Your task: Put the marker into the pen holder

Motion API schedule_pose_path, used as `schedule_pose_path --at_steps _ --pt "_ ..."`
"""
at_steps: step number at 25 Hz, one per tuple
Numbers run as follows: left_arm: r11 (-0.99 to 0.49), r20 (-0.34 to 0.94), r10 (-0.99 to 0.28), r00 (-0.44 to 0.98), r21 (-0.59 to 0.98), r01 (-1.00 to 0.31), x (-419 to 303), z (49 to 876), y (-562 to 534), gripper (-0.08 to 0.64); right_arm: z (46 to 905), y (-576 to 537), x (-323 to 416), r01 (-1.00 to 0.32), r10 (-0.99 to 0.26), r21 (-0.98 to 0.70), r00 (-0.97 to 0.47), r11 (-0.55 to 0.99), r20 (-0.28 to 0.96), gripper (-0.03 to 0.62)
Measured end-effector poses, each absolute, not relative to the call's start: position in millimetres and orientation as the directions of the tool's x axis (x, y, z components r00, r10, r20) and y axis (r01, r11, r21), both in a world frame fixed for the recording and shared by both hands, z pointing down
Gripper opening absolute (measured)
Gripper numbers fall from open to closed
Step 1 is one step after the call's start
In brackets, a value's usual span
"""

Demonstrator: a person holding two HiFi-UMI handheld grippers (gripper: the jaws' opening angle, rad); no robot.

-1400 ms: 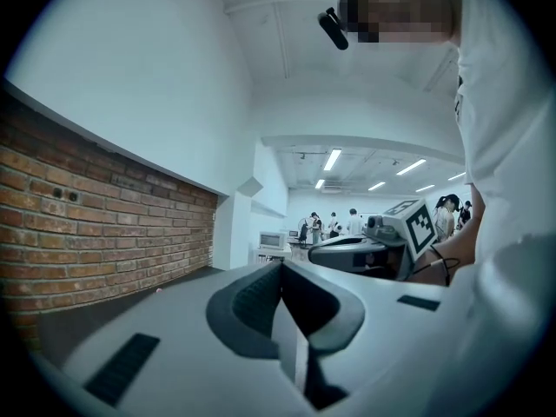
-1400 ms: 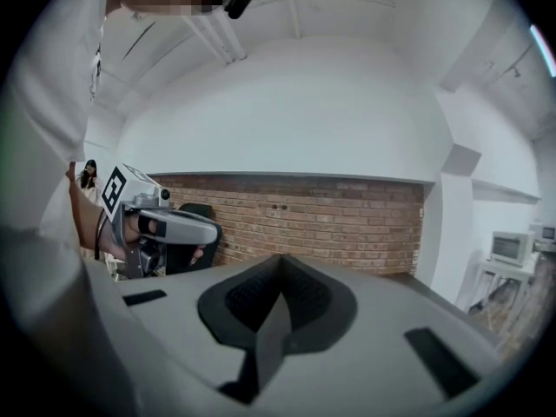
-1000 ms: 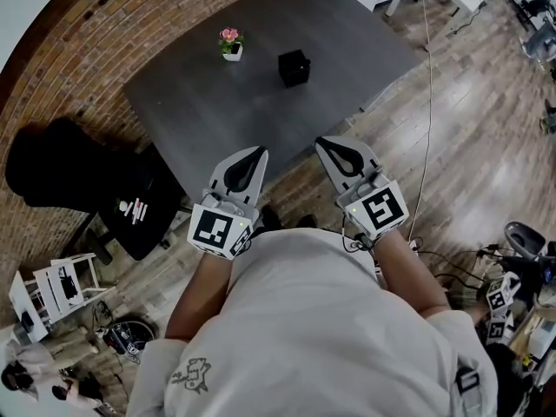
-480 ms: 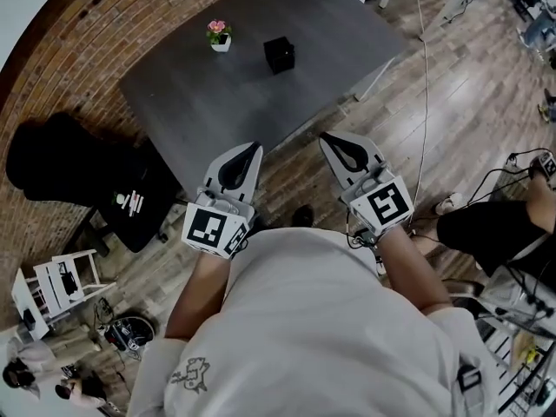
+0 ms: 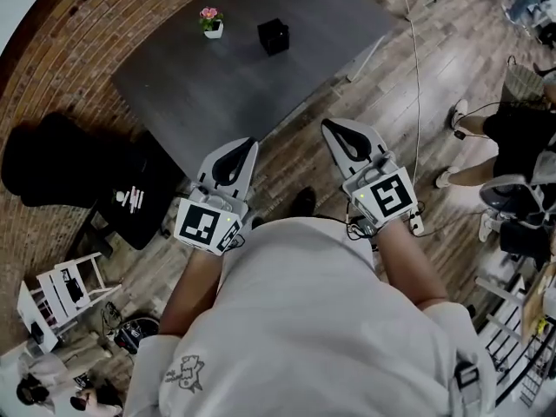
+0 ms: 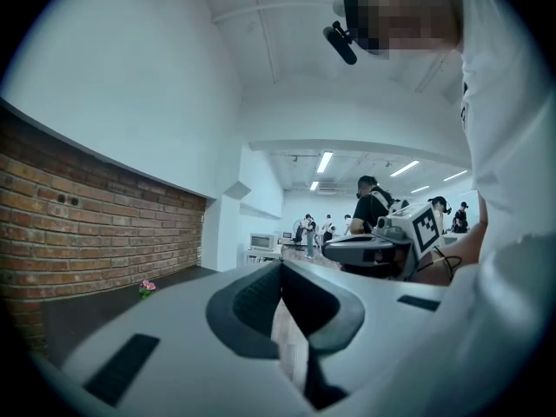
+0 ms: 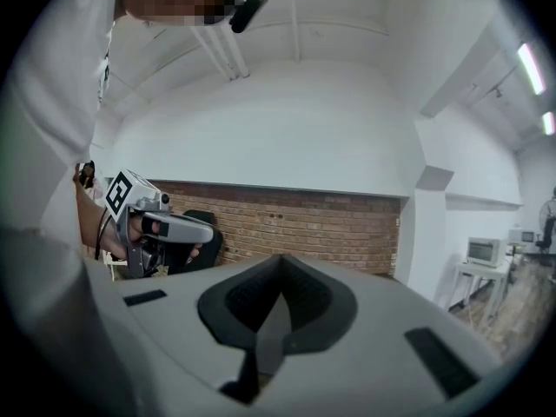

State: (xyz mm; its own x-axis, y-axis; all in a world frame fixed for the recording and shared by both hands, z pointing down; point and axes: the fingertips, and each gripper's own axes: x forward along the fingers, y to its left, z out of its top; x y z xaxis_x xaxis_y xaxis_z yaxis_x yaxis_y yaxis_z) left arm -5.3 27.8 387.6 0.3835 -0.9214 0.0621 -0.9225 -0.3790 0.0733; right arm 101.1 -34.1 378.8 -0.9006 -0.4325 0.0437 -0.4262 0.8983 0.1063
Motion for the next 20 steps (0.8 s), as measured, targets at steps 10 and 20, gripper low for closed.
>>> schedule_pose_path --at_steps 10,20 --pt "-0.368 0.039 -0.928 0.371 0.07 -0.927 -68 379 104 0.011 377 44 50 -0.433 -0.442 0.127 -0.895 0.892 0.053 0.005" --pt "-0.405 0.022 -0.913 0.407 0.079 -0.911 -96 382 160 0.011 377 110 16 -0.445 -0.455 0.136 -0.889 0.885 0.052 0.005"
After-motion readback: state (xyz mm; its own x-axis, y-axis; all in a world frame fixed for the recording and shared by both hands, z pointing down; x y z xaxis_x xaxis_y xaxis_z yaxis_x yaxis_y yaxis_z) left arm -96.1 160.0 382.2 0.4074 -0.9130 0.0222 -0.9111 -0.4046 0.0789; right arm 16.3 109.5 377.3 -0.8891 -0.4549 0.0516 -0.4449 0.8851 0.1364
